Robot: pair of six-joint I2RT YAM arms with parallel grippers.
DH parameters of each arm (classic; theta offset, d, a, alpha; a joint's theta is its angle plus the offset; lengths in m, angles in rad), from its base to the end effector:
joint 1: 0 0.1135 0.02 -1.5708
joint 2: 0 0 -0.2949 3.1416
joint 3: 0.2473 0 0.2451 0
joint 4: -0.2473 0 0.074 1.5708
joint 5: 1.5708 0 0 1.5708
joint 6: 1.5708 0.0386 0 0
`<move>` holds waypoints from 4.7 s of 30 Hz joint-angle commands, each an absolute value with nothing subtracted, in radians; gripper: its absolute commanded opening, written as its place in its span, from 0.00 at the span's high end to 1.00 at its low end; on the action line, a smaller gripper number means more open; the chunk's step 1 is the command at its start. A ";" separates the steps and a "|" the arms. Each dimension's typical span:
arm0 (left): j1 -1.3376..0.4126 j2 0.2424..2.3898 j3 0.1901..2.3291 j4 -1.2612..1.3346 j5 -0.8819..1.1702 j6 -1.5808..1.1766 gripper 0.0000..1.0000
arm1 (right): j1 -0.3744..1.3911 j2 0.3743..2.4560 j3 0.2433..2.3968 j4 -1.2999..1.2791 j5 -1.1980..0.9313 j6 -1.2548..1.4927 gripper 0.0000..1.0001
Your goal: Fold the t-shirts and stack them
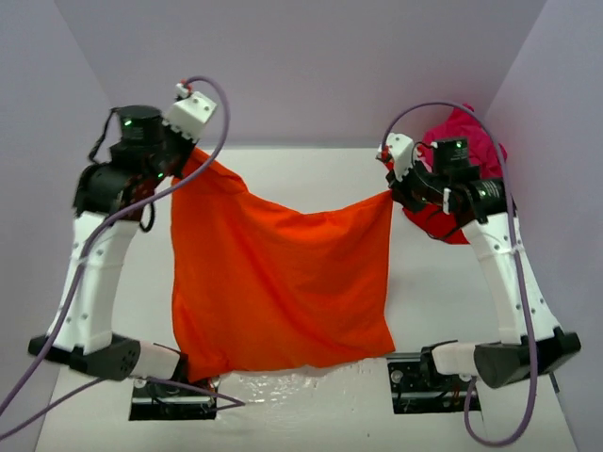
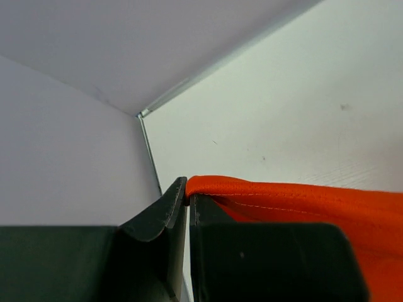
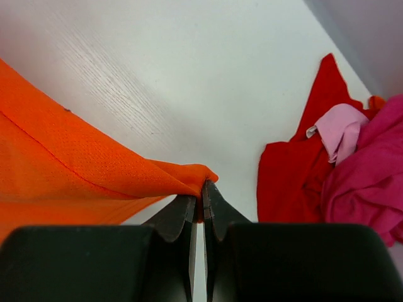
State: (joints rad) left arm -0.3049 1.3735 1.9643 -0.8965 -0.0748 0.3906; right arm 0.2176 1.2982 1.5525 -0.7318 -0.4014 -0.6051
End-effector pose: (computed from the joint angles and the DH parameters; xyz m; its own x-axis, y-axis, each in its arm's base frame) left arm 0.2235 -0.0673 0.5510 -0.1774 0.4539 -0.8732 0.3233 0.8649 0.3839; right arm 0.2436 0.0693 0.4650 -0.0633 -0.5503 -0.8326 -0.6973 0.6212 -0.3575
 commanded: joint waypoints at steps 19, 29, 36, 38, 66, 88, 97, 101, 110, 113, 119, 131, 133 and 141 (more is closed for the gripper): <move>-0.173 2.069 2.161 -0.506 -0.109 0.482 1.00 | 0.089 2.112 1.900 -0.398 -0.167 -0.631 1.00; -0.174 2.182 2.348 -0.509 -0.159 0.510 1.00 | 0.104 2.178 2.022 -0.353 -0.064 -0.606 1.00; -0.185 2.128 2.286 -0.539 -0.131 0.504 1.00 | 0.171 2.051 1.853 -0.356 -0.082 -0.658 1.00; -0.187 2.088 2.215 -0.533 -0.121 0.515 1.00 | 0.186 2.006 1.805 -0.360 -0.081 -0.669 1.00; -0.198 1.552 1.474 -0.535 0.080 0.507 0.29 | 0.232 1.705 1.418 -0.546 -0.153 -0.727 0.00; -0.187 2.026 1.975 -0.595 0.259 0.353 1.00 | 0.242 2.193 1.976 -0.528 -0.178 -0.550 1.00; -0.202 2.230 2.127 -0.726 0.276 0.411 1.00 | 0.242 2.306 1.990 -0.528 -0.135 -0.526 1.00; -0.178 2.353 2.241 -0.796 0.223 0.415 1.00 | 0.236 2.335 1.988 -0.527 -0.061 -0.531 1.00; -0.140 2.552 2.476 -0.889 0.073 0.384 1.00 | 0.230 2.460 2.081 -0.488 0.244 -0.523 1.00; -0.131 2.591 2.536 -0.909 0.046 0.375 1.00 | 0.232 2.494 2.116 -0.456 0.296 -0.525 1.00; -0.134 2.546 2.513 -0.805 0.020 0.326 1.00 | 0.237 2.518 2.192 -0.384 0.332 -0.524 1.00; -0.132 2.344 2.484 -0.667 -0.108 0.294 0.47 | 0.274 2.451 2.306 -0.301 0.406 -0.522 0.03; -0.133 2.290 2.476 -0.661 -0.114 0.289 0.31 | 0.282 2.412 2.299 -0.288 0.428 -0.543 0.03; -0.175 1.953 2.128 -0.687 0.098 0.410 0.31 | 0.285 2.186 2.076 -0.269 0.454 -0.546 0.06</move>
State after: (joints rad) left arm -0.1434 2.2222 2.3153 -0.7086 -0.0339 0.3214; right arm 0.2853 2.4173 2.1674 -0.3229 0.3954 -0.5515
